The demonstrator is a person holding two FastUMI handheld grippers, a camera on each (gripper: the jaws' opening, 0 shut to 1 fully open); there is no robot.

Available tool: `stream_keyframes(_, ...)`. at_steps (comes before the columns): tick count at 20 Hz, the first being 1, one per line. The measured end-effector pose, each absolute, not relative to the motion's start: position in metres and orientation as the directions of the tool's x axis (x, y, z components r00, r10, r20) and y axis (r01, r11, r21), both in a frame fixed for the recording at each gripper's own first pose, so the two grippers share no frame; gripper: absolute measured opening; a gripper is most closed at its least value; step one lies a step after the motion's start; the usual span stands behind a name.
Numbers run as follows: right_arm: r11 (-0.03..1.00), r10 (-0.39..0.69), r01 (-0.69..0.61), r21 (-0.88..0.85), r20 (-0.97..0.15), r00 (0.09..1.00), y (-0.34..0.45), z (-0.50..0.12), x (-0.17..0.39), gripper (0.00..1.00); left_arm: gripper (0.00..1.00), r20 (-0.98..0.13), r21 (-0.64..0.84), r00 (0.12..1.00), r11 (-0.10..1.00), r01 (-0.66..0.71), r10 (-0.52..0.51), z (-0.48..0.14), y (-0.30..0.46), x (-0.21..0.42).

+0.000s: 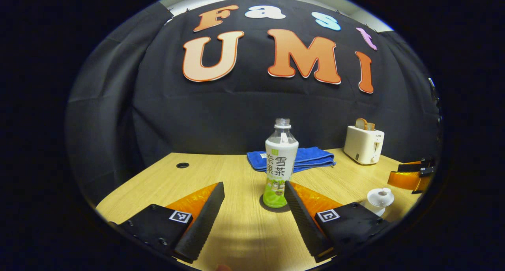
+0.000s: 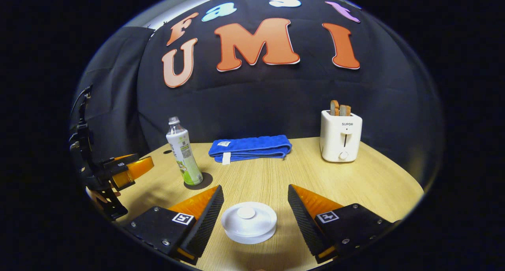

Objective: Open the teacup lid with one hand, grasp the water bottle and pour water into the teacup with the other hand; after pouring, place the water bottle on the coaster and then close the teacup lid.

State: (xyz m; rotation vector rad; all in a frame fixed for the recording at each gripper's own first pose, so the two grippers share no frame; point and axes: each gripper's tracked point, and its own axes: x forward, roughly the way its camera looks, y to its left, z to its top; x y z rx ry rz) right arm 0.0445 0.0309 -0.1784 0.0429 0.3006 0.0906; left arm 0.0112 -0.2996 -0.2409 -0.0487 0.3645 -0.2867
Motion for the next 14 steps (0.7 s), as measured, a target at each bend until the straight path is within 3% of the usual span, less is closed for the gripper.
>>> stream_keyframes(14, 0.997, 0.061, -0.051, 0.049, -0.217, 0.974, 0.012, -0.153, -0.024, 0.97, 0.98, -0.274, -0.096, 0.95, 0.987, 0.129, -0.151, -0.194, -0.221, -0.063)
